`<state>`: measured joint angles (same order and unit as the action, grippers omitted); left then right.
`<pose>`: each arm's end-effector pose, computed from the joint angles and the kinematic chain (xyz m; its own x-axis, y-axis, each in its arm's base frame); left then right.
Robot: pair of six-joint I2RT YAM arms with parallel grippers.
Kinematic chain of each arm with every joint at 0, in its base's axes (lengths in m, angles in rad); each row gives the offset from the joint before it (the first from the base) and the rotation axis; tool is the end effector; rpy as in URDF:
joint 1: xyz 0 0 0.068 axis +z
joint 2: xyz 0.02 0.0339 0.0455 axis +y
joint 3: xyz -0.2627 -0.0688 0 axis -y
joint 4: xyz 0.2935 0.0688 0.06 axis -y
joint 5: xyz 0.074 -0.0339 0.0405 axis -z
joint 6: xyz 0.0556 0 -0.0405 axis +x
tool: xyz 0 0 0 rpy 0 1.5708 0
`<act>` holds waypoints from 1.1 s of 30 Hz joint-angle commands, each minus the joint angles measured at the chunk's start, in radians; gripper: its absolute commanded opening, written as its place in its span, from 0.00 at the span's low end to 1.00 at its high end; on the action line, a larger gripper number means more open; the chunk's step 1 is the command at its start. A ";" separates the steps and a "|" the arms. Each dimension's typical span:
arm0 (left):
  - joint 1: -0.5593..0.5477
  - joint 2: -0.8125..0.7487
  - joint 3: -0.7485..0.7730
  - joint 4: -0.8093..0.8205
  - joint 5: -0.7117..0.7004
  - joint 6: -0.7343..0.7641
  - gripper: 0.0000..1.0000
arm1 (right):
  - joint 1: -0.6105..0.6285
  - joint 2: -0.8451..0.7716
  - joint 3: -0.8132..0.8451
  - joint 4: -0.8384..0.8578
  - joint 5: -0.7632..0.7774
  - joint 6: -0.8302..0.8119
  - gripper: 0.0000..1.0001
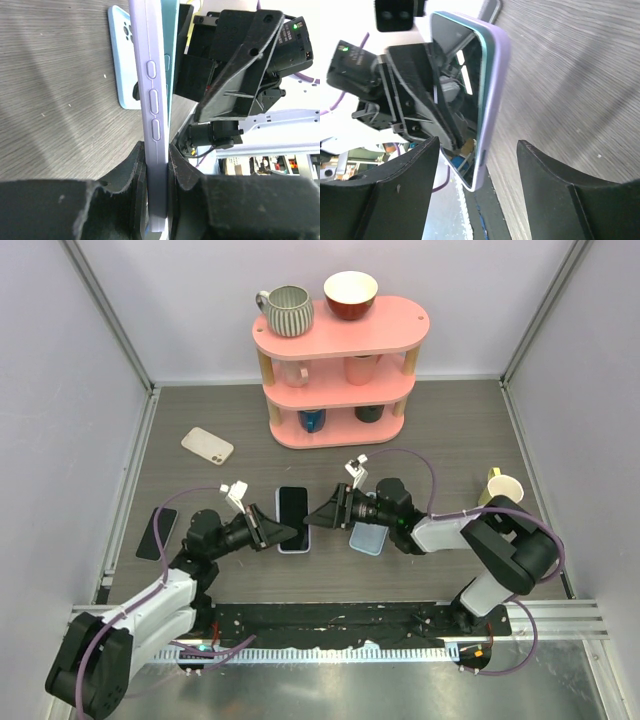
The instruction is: Put the phone into the phone case
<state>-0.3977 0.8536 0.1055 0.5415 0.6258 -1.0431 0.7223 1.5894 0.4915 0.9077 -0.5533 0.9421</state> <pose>0.1900 -0.1152 0.1314 -0.8231 -0.4138 -0.3890 0.2608 0.3331 -0.9061 0.2291 0.2408 0.1193 -0.8515 0.1669 -0.4971 -0.4437 0.2759 0.8526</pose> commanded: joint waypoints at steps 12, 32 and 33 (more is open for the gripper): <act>-0.052 0.065 -0.007 0.291 0.112 -0.101 0.01 | -0.007 -0.002 0.105 0.204 -0.108 0.096 0.47; -0.064 0.111 0.079 0.258 0.094 -0.135 0.52 | -0.038 0.086 0.033 0.508 -0.243 0.221 0.01; -0.064 0.110 0.095 0.250 0.088 -0.135 0.53 | -0.041 0.095 0.030 0.539 -0.252 0.237 0.01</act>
<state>-0.4572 0.9665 0.1246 0.8001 0.7216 -1.1774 0.6937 1.6627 0.5323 1.2289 -0.7509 1.1175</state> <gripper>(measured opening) 0.508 0.198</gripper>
